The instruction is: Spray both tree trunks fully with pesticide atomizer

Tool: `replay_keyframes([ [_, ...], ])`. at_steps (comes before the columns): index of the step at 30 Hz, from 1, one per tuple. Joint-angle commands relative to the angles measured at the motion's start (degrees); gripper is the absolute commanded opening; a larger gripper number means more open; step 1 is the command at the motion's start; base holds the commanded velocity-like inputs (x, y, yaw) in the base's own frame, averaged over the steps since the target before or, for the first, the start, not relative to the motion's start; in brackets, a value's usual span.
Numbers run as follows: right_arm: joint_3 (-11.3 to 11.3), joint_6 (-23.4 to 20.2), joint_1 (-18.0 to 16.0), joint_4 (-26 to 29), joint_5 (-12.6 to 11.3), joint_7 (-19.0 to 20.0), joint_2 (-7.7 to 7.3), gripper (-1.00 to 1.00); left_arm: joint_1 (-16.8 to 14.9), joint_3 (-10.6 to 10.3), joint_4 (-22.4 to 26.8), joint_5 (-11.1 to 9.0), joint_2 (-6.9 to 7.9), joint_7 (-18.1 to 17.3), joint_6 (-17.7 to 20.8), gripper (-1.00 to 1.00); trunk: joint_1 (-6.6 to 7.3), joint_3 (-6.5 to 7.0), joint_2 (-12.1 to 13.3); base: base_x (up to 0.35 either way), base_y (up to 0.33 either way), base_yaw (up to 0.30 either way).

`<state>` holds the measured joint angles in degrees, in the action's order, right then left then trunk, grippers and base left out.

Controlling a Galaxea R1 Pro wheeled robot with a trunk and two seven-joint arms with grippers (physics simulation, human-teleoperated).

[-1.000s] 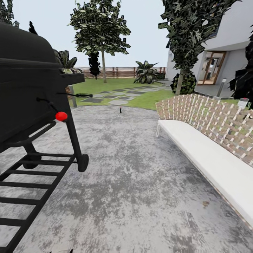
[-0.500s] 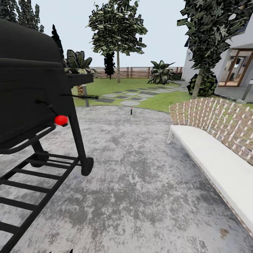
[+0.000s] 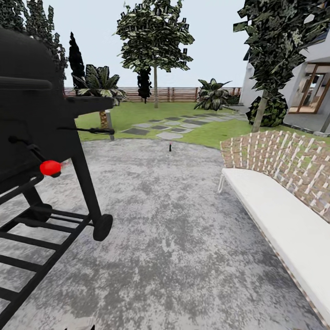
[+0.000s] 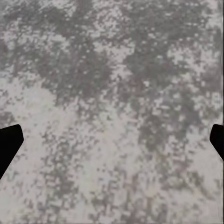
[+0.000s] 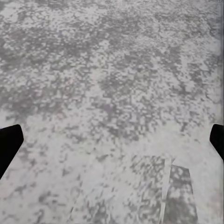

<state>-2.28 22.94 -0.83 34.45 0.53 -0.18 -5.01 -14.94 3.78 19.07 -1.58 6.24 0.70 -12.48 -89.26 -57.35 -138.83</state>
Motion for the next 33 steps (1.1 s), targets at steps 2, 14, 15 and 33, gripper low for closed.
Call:
replay_keyframes([
  [2, 0.00, 0.00, 0.01, 0.00, 0.00, 0.00, 0.00, 1.00, 0.00, 0.00, 0.00, 0.00, 0.00, 0.00, 0.00, 1.00, 0.00, 0.00, 0.00, 0.306, -0.167, 0.000],
  [14, 0.00, 0.00, 0.02, 0.00, 0.00, 0.00, 0.00, 1.00, 0.01, 0.00, 0.00, 0.00, 0.00, 0.00, 0.00, 1.00, 0.00, 0.00, 0.00, 0.320, -0.128, 0.000],
  [15, 0.00, 0.00, 0.02, 0.00, 0.00, 0.00, 0.00, 1.00, 0.01, 0.00, 0.00, 0.00, 0.00, 0.00, 0.00, 1.00, 0.00, 0.00, 0.00, 0.325, -0.118, 0.000],
  [33, 0.00, 0.00, 0.01, 0.04, 0.00, 0.00, 0.00, 1.00, 0.00, 0.00, 0.00, -0.06, -0.06, 0.00, -0.02, 1.00, 0.00, 0.00, 0.00, 0.321, -0.158, 0.021],
])
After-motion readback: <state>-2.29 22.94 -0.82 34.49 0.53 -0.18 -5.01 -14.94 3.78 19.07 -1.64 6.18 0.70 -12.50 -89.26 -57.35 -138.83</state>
